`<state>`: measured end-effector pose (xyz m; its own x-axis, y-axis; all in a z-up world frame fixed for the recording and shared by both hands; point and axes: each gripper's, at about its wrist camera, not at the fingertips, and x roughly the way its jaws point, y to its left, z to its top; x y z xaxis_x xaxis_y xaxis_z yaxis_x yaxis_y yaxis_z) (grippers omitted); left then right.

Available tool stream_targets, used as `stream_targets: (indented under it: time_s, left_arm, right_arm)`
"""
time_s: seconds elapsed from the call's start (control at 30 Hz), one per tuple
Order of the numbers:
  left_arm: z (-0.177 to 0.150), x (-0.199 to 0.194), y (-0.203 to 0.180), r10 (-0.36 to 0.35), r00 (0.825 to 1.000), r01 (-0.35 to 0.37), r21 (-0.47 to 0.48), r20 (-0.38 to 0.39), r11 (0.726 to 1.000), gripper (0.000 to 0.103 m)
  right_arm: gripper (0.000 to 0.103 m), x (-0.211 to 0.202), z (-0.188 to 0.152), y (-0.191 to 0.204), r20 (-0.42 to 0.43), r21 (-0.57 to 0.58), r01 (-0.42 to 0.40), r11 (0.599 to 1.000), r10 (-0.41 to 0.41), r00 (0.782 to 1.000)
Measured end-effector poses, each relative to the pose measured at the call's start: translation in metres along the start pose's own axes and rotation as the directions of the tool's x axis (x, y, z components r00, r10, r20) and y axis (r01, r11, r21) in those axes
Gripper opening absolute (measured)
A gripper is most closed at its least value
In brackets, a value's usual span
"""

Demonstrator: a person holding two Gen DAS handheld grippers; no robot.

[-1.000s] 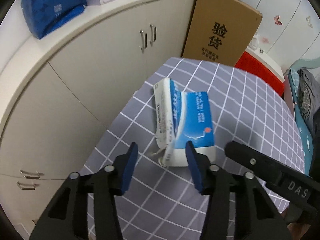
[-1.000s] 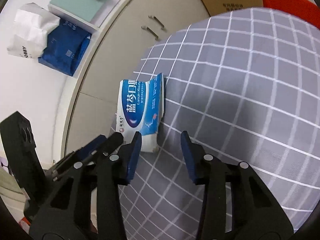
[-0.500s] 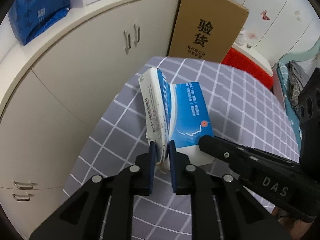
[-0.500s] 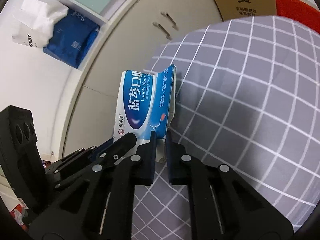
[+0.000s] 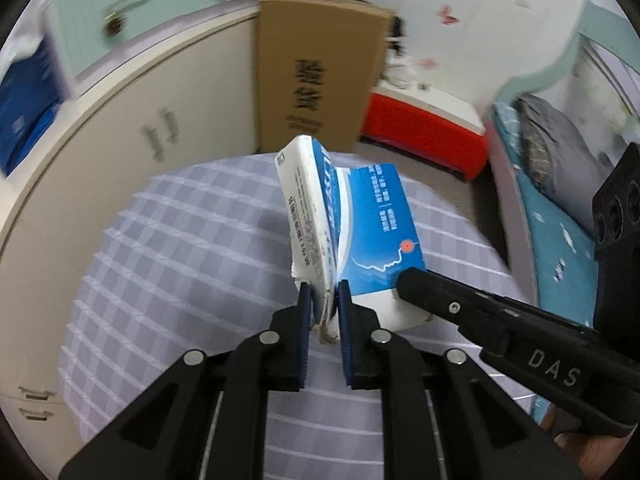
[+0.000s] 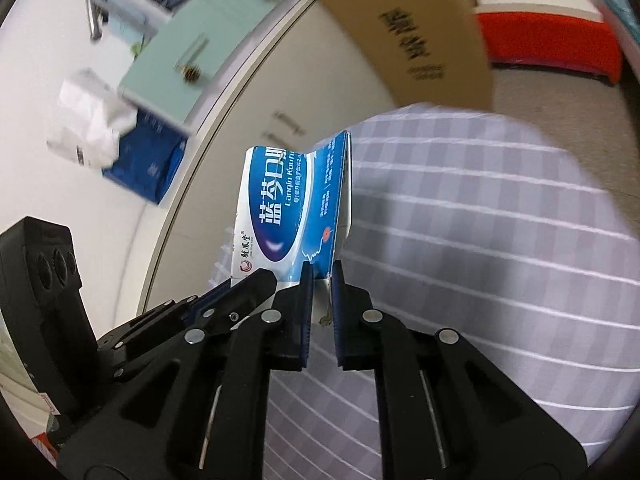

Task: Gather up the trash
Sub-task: 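Carry the toothpaste box over the bucket and open both grippers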

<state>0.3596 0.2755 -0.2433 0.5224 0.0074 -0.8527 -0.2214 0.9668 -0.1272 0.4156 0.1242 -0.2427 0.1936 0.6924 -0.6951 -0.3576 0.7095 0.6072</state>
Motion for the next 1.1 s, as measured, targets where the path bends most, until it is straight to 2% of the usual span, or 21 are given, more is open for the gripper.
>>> stream_targets:
  time_s: [0.27,0.37,0.5,0.67,0.93,0.97,1.0,1.03,1.07,1.1]
  left_arm:
    - [-0.019,0.017,-0.185,-0.117,0.993,0.120,0.145,-0.027,0.982,0.013]
    - [-0.036,0.027,-0.264,-0.165,0.984,0.174,0.205,-0.061,0.963,0.013]
    - [-0.062,0.041,-0.340,-0.214,0.969,0.239,0.260,-0.119,0.936,0.013]
    - [-0.093,0.059,-0.404,-0.238,0.953,0.287,0.304,-0.189,0.908,0.013]
    - [-0.113,0.079,-0.436,-0.232,0.939,0.305,0.302,-0.255,0.903,0.015]
    - [-0.112,0.082,-0.438,-0.227,0.938,0.304,0.306,-0.261,0.902,0.017]
    - [-0.113,0.088,-0.440,-0.220,0.939,0.300,0.313,-0.266,0.901,0.026]
    - [-0.113,0.095,-0.441,-0.189,0.940,0.279,0.320,-0.284,0.905,0.034]
    - [-0.114,0.103,-0.440,-0.133,0.945,0.231,0.323,-0.298,0.918,0.053]
    - [-0.113,0.110,-0.436,-0.088,0.947,0.189,0.314,-0.308,0.930,0.069]
  right_arm:
    - [0.009,-0.131,-0.013,-0.134,0.107,0.121,0.090,0.989,-0.103,0.989]
    - [0.009,-0.178,-0.027,-0.184,0.130,0.175,0.130,0.976,-0.153,0.980]
    - [0.009,-0.231,-0.049,-0.243,0.145,0.247,0.173,0.953,-0.213,0.966]
    - [0.009,-0.269,-0.079,-0.298,0.141,0.325,0.200,0.924,-0.256,0.956]
    - [0.010,-0.288,-0.103,-0.344,0.120,0.387,0.200,0.900,-0.264,0.957]
    - [0.012,-0.286,-0.104,-0.349,0.112,0.397,0.210,0.893,-0.274,0.955]
    - [0.015,-0.282,-0.106,-0.355,0.087,0.407,0.231,0.884,-0.289,0.953]
    - [0.026,-0.281,-0.108,-0.362,0.062,0.413,0.262,0.872,-0.314,0.948]
    - [0.040,-0.277,-0.111,-0.368,0.027,0.425,0.314,0.849,-0.359,0.933]
    - [0.046,-0.276,-0.115,-0.379,0.004,0.442,0.332,0.834,-0.371,0.928]
